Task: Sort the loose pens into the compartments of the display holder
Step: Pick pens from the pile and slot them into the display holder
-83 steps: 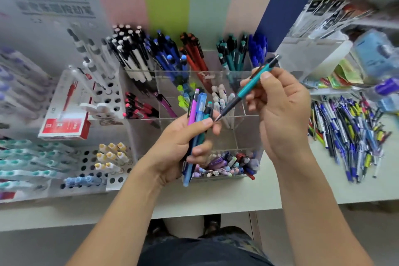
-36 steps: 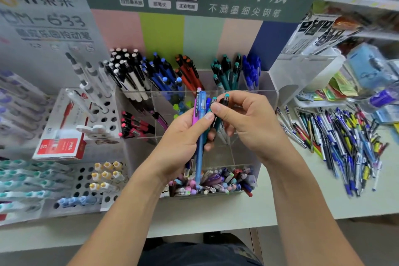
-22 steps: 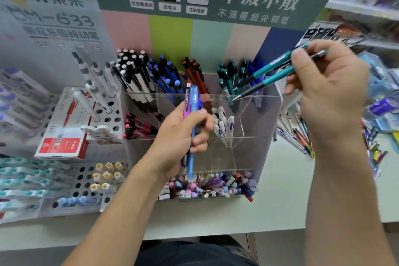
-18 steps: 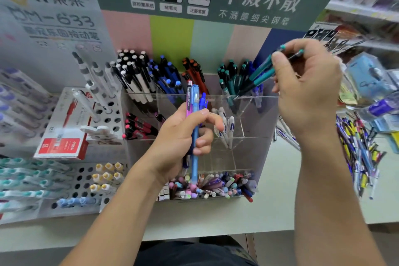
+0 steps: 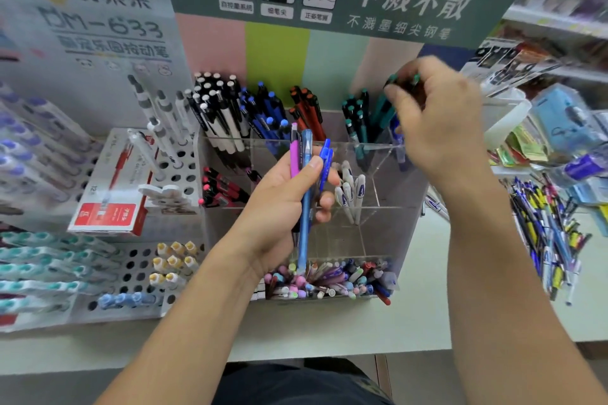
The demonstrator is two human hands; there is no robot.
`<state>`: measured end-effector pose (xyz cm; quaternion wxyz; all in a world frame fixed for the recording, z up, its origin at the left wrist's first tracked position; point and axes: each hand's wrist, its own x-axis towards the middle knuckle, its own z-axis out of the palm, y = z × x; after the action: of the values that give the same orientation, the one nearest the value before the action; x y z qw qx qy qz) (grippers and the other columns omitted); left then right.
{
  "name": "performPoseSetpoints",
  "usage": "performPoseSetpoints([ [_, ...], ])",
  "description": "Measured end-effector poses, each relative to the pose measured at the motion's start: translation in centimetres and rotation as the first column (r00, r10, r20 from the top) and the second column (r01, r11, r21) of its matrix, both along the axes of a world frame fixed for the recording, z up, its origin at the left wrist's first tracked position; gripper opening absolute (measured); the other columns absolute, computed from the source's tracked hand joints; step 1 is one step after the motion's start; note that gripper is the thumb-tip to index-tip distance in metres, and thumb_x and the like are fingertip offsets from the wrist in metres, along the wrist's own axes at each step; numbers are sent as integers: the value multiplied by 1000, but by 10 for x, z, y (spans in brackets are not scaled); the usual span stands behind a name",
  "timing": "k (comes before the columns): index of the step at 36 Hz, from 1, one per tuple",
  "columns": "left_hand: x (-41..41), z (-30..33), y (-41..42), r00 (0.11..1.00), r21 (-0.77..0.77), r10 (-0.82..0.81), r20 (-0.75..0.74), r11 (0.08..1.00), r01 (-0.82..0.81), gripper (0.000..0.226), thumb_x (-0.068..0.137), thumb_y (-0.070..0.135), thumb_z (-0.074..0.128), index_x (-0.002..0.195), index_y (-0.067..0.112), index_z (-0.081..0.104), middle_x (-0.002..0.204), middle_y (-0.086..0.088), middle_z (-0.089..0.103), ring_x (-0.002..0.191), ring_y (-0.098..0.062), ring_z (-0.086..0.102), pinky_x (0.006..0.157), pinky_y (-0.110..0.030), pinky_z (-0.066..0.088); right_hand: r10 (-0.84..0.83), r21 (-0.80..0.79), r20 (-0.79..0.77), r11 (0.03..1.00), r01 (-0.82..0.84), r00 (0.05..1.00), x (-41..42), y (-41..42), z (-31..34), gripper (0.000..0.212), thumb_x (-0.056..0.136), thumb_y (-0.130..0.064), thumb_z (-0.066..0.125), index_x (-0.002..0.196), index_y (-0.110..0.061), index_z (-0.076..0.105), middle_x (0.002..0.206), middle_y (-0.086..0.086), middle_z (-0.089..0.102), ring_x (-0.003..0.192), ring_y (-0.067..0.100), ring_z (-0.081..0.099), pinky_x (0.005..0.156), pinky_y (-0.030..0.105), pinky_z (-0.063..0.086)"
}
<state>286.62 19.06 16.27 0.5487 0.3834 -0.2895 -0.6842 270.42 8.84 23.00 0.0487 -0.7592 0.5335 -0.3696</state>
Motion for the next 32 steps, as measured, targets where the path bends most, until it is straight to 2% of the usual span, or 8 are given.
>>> performPoseSetpoints([
  [5, -3, 0, 0, 997, -1, -34, 74, 999, 35, 20, 108, 24, 43, 122, 17, 56, 72, 3, 57, 53, -11, 44, 48, -20, 37, 23, 58, -130, 998, -15, 991, 3, 11, -6, 18, 96, -18, 66, 99, 0, 67, 88, 13, 66, 80, 29, 54, 71, 32, 34],
  [8, -8, 0, 1, 994, 1, -39, 106, 999, 40, 17, 109, 25, 41, 114, 18, 56, 72, 2, 60, 52, -11, 43, 46, -20, 36, 32, 114, -226, 993, -7, 974, 4, 12, 3, 18, 98, -19, 64, 103, -2, 66, 98, 17, 68, 92, 35, 58, 80, 37, 40],
  [13, -19, -4, 1, 994, -13, -23, 108, 1000, 25, 16, 109, 23, 41, 106, 16, 54, 78, -2, 63, 52, -11, 41, 44, -20, 35, 8, 159, -363, 986, 53, 932, 10, 7, 21, 20, 95, -23, 60, 97, -4, 64, 102, 16, 64, 98, 37, 55, 84, 40, 44],
  [19, -23, -5, -1, 994, 1, 8, 108, 1000, -8, 15, 108, 23, 44, 110, 14, 57, 80, 0, 64, 53, -12, 44, 44, -20, 35, -32, 230, -463, 961, 155, 886, 10, -3, 24, 12, 90, -12, 62, 96, -3, 66, 97, 18, 62, 83, 34, 55, 68, 33, 41],
  [23, -25, -3, -1, 996, 24, 62, 60, 998, -63, 16, 107, 19, 47, 111, 8, 58, 78, 2, 67, 56, -12, 50, 47, -21, 40, -30, 237, -383, 963, 129, 923, 24, -2, 8, 13, 94, -15, 67, 104, -6, 68, 105, 19, 63, 97, 40, 60, 78, 39, 53],
  [28, -24, -3, 0, 994, 15, 108, 16, 994, -108, 17, 106, 17, 47, 114, 7, 59, 81, -1, 66, 60, -12, 53, 50, -21, 43, 15, 298, -287, 951, 75, 958, 9, 13, 1, 27, 93, -23, 73, 114, -7, 71, 108, 18, 66, 99, 36, 60, 87, 41, 50],
  [30, -25, -4, 1, 994, 12, 110, 9, 994, -110, 17, 106, 17, 48, 113, 8, 60, 82, -2, 66, 61, -13, 55, 51, -22, 45, 8, 240, -239, 969, 51, 971, 6, 26, -3, 33, 95, -27, 71, 123, -10, 67, 114, 14, 65, 100, 34, 60, 90, 41, 49],
  [32, -28, -5, 2, 994, 8, 105, -6, 994, -105, 16, 105, 17, 48, 111, 9, 61, 80, -2, 67, 60, -13, 56, 51, -22, 45, -46, 110, -112, 992, 58, 993, 4, 40, -8, 29, 95, -34, 69, 116, -13, 69, 104, 7, 65, 86, 25, 60, 83, 34, 47],
])
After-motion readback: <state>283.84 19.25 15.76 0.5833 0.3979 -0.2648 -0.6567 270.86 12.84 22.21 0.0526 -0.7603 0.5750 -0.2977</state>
